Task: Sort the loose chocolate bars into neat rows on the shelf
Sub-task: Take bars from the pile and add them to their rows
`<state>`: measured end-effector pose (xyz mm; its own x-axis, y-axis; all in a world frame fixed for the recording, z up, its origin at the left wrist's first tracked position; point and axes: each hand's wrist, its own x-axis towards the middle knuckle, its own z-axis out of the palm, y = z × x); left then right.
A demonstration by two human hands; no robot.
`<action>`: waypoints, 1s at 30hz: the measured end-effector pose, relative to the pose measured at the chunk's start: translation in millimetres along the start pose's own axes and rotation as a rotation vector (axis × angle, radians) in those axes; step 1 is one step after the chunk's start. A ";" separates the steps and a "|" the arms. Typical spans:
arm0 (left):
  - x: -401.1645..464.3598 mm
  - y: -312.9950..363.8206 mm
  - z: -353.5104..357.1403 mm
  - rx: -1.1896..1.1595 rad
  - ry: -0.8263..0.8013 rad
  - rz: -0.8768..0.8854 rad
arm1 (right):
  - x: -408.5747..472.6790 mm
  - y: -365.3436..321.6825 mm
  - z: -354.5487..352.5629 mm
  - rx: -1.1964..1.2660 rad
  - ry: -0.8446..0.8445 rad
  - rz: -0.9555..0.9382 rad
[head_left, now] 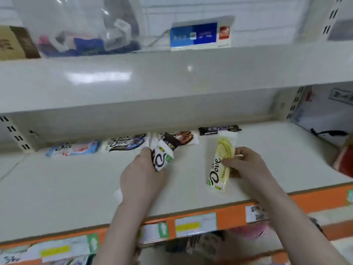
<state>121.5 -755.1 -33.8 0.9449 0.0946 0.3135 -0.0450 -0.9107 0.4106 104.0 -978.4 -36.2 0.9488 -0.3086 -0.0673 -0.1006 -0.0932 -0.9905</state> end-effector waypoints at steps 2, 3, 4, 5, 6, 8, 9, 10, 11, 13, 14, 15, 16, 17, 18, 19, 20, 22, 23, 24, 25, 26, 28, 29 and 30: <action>-6.0 38.7 18.2 -0.013 -0.012 -0.025 | 14.7 2.9 -37.9 0.024 -0.031 0.041; -8.4 55.7 26.0 -0.012 -0.021 -0.034 | 21.9 4.2 -53.8 0.036 -0.049 0.055; -10.2 70.7 32.5 -0.006 -0.029 -0.039 | 29.2 5.4 -67.4 0.053 -0.062 0.070; -12.0 83.0 38.3 0.006 -0.037 -0.042 | 35.7 6.3 -79.0 0.074 -0.073 0.088; -13.3 92.8 43.2 0.016 -0.044 -0.045 | 40.6 6.9 -88.0 0.081 -0.084 0.102; -13.8 106.5 49.8 0.031 -0.056 -0.053 | 47.6 7.8 -101.1 0.020 -0.103 0.123; -13.4 111.0 51.7 0.039 -0.057 -0.056 | 50.5 7.9 -106.5 -0.044 -0.115 0.122; -12.5 114.5 53.5 0.047 -0.054 -0.058 | 52.8 7.3 -111.1 -0.127 -0.131 0.115; -11.5 117.2 55.1 0.056 -0.050 -0.057 | 55.5 7.3 -115.5 -0.225 -0.150 0.101; -9.1 121.5 57.7 0.073 -0.052 -0.051 | 61.0 8.3 -123.2 -0.451 -0.202 0.070; -7.6 123.8 58.6 0.078 -0.057 -0.051 | 62.6 7.7 -126.2 -0.563 -0.221 0.063; -6.1 125.6 59.6 0.078 -0.062 -0.051 | 64.0 6.7 -129.1 -0.671 -0.239 0.057; -4.5 127.3 61.0 0.075 -0.067 -0.048 | 65.5 5.5 -131.5 -0.777 -0.255 0.050; -3.4 128.6 62.2 0.072 -0.071 -0.046 | 66.5 4.4 -133.5 -0.873 -0.268 0.036; -2.6 129.0 63.4 0.070 -0.075 -0.043 | 67.3 3.5 -134.6 -0.947 -0.270 0.007; -1.9 128.6 64.4 0.069 -0.078 -0.041 | 68.0 3.2 -135.9 -0.986 -0.251 -0.042; -1.6 127.6 65.2 0.069 -0.081 -0.041 | 68.8 3.3 -136.8 -0.978 -0.220 -0.108; -0.7 125.1 66.7 0.074 -0.088 -0.044 | 71.6 5.1 -138.4 -0.887 -0.208 -0.244; -0.4 124.2 67.7 0.074 -0.090 -0.045 | 74.1 5.7 -139.6 -0.856 -0.249 -0.300; -0.4 123.7 68.7 0.075 -0.092 -0.043 | 77.7 6.1 -140.7 -0.841 -0.316 -0.347; -0.7 123.4 69.2 0.076 -0.092 -0.038 | 81.5 6.8 -141.6 -0.841 -0.401 -0.378; -1.1 123.3 69.8 0.077 -0.092 -0.031 | 84.3 6.6 -142.0 -0.853 -0.494 -0.394; -2.1 123.6 71.0 0.075 -0.089 -0.019 | 87.8 5.0 -140.6 -0.878 -0.655 -0.367; -2.3 123.9 71.5 0.074 -0.089 -0.016 | 88.7 3.2 -139.5 -0.884 -0.701 -0.338; -2.2 124.0 72.0 0.074 -0.089 -0.013 | 89.8 1.1 -137.6 -0.900 -0.724 -0.320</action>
<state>137.3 -897.2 -45.2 0.9703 0.0739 0.2303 -0.0115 -0.9371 0.3490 147.9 -1136.5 -26.9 0.8881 0.4268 -0.1705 0.2715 -0.7865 -0.5548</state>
